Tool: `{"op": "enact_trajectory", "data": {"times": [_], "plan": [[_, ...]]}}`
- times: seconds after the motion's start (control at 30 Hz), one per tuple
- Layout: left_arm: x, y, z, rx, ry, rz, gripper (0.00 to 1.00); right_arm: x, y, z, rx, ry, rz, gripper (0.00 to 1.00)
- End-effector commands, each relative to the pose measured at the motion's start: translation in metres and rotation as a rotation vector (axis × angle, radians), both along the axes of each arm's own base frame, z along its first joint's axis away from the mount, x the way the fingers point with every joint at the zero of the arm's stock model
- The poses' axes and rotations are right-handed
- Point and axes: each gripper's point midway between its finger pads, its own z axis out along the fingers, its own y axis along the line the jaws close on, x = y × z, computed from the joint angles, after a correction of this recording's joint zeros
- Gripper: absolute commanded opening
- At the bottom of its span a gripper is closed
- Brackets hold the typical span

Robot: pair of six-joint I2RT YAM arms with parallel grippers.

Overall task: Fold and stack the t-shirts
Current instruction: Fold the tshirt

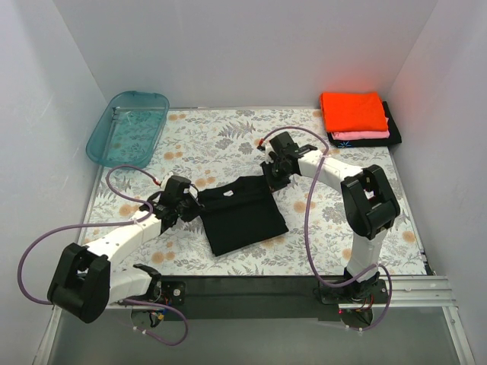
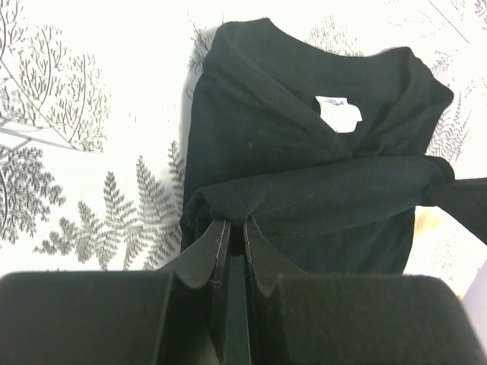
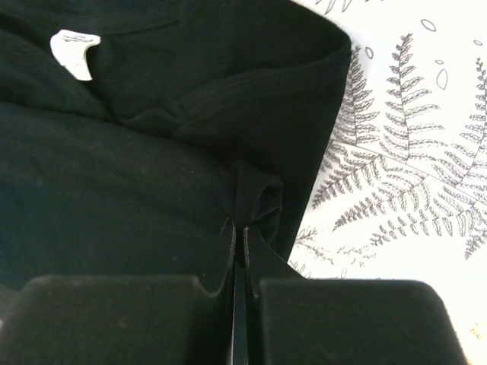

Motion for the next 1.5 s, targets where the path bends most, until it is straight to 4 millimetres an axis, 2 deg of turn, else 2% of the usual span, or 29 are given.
{"op": "enact_trajectory", "data": {"times": [0.0, 0.17, 0.27, 0.33, 0.37, 0.4, 0.5, 0.6, 0.63, 0.7, 0.73, 0.83, 0.87, 0.97, 1.0, 1.07, 1.1, 1.23, 1.37, 1.47], "plan": [[0.018, 0.009, 0.001, 0.039, -0.070, 0.031, 0.00, 0.027, 0.010, 0.014, 0.034, -0.087, -0.031, 0.01], [0.022, 0.013, -0.006, 0.064, -0.061, 0.033, 0.00, 0.039, 0.011, 0.016, 0.025, -0.118, -0.051, 0.08], [0.029, 0.011, 0.000, 0.069, -0.079, 0.023, 0.00, 0.045, 0.012, 0.019, 0.019, -0.133, -0.065, 0.09], [0.033, 0.011, 0.005, 0.081, -0.098, 0.010, 0.04, 0.050, 0.013, 0.024, 0.026, -0.145, -0.073, 0.14], [0.037, 0.010, 0.011, 0.082, -0.114, 0.007, 0.07, 0.050, 0.013, 0.026, 0.027, -0.148, -0.078, 0.23], [0.038, 0.011, 0.014, 0.094, -0.129, -0.004, 0.17, 0.052, 0.013, 0.028, 0.025, -0.157, -0.082, 0.26], [0.046, 0.011, 0.034, 0.103, -0.184, -0.012, 0.33, 0.053, 0.012, 0.038, 0.032, -0.179, -0.090, 0.40], [0.054, 0.013, 0.056, 0.131, -0.241, -0.029, 0.63, 0.056, 0.010, 0.060, 0.049, -0.229, -0.106, 0.50], [0.055, 0.013, 0.059, 0.144, -0.251, -0.044, 0.69, 0.056, 0.009, 0.066, 0.054, -0.242, -0.108, 0.52], [0.059, 0.010, 0.068, 0.179, -0.281, -0.108, 0.78, 0.055, 0.009, 0.075, 0.067, -0.257, -0.111, 0.56], [0.060, 0.008, 0.065, 0.194, -0.273, -0.136, 0.82, 0.053, 0.009, 0.085, 0.083, -0.272, -0.109, 0.56], [0.059, 0.003, 0.059, 0.228, -0.253, -0.228, 0.92, 0.044, 0.009, 0.092, 0.110, -0.268, -0.095, 0.57], [0.056, 0.003, 0.055, 0.238, -0.236, -0.248, 0.97, 0.038, 0.009, 0.087, 0.117, -0.252, -0.081, 0.57], [0.048, 0.005, 0.051, 0.251, -0.203, -0.270, 0.96, 0.030, 0.013, 0.092, 0.161, -0.268, -0.032, 0.57], [0.044, 0.008, 0.048, 0.249, -0.183, -0.255, 0.96, 0.022, 0.012, 0.086, 0.167, -0.249, -0.016, 0.57], [0.035, 0.011, 0.041, 0.240, -0.162, -0.241, 0.98, 0.022, 0.013, 0.085, 0.175, -0.279, 0.010, 0.57], [0.033, 0.012, 0.042, 0.231, -0.167, -0.226, 0.98, 0.020, 0.012, 0.079, 0.168, -0.278, 0.026, 0.57], [0.026, 0.014, 0.027, 0.204, -0.150, -0.184, 0.98, 0.030, 0.013, 0.065, 0.177, -0.304, 0.089, 0.62], [0.030, 0.008, 0.018, 0.184, -0.156, -0.203, 0.98, 0.044, 0.008, 0.057, 0.183, -0.357, 0.182, 0.73], [0.033, 0.005, 0.011, 0.194, -0.141, -0.226, 0.98, 0.050, 0.006, 0.050, 0.190, -0.370, 0.227, 0.78]]}}
